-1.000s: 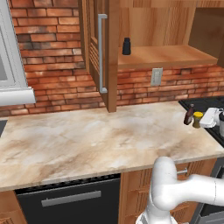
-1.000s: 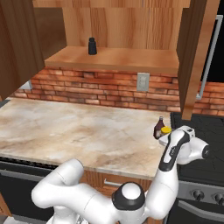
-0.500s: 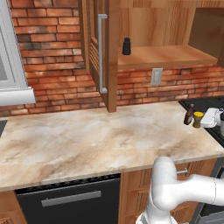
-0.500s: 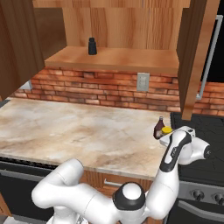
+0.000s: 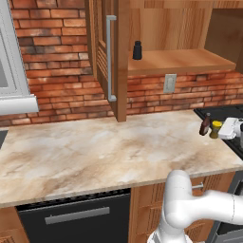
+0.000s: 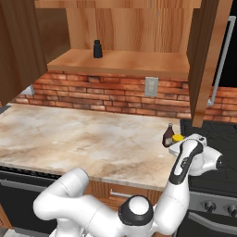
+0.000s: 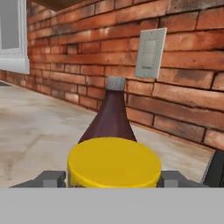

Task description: Collect the turmeric, ketchup, and shaker from the cabinet and place them next to the stove.

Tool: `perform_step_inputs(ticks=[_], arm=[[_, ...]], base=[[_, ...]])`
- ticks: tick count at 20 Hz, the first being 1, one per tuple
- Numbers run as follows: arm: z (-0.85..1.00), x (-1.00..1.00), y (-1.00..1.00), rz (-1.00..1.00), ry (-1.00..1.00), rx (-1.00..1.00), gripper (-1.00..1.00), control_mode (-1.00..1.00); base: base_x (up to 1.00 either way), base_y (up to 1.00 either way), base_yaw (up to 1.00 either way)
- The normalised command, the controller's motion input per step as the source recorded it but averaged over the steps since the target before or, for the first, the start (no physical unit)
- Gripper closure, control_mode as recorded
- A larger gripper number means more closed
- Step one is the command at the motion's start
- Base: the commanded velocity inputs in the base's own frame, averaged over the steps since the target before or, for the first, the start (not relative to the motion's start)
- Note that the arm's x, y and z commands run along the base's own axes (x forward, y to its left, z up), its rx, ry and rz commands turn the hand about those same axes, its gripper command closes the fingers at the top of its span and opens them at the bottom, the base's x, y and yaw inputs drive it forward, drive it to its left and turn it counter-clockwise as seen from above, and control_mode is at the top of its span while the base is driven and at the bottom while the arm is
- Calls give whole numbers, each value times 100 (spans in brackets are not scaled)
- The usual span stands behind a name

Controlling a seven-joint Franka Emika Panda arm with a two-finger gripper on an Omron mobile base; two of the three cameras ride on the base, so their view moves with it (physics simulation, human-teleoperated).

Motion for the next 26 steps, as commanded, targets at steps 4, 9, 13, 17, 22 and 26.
perform_step_inputs(ticks=[4, 9, 13, 17, 22, 26], arm=[[5, -18, 0, 0, -6, 0, -100, -100], [24, -32, 0, 0, -11, 0, -100, -100], [45, -33, 0, -1, -14, -1, -100, -100], [46, -46, 2, -5, -16, -1, -100, -100], [45, -45, 16, -6, -12, 0, -100, -100], [29, -46, 44, -8, -2, 0, -100, -100]], base=[[0, 0, 0], [0, 0, 0], [0, 0, 0], [0, 0, 0], [0, 0, 0], [0, 0, 0]])
